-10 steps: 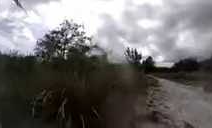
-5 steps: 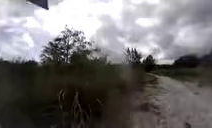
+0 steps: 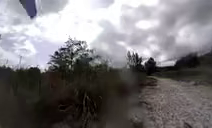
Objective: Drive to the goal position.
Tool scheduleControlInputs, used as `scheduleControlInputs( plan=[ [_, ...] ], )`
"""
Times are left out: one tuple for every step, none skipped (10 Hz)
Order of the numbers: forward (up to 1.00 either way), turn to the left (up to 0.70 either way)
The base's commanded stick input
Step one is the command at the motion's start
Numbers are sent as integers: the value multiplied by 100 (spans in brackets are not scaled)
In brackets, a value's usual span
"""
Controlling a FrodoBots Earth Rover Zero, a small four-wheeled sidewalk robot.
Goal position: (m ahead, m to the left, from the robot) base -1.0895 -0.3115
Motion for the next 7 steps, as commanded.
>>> scheduleControlInputs(
  plan=[
    [-69,1],
    [-69,1],
    [-69,1],
    [-69,1],
    [-69,1],
    [-53,4],
    [-22,6]
  ],
)
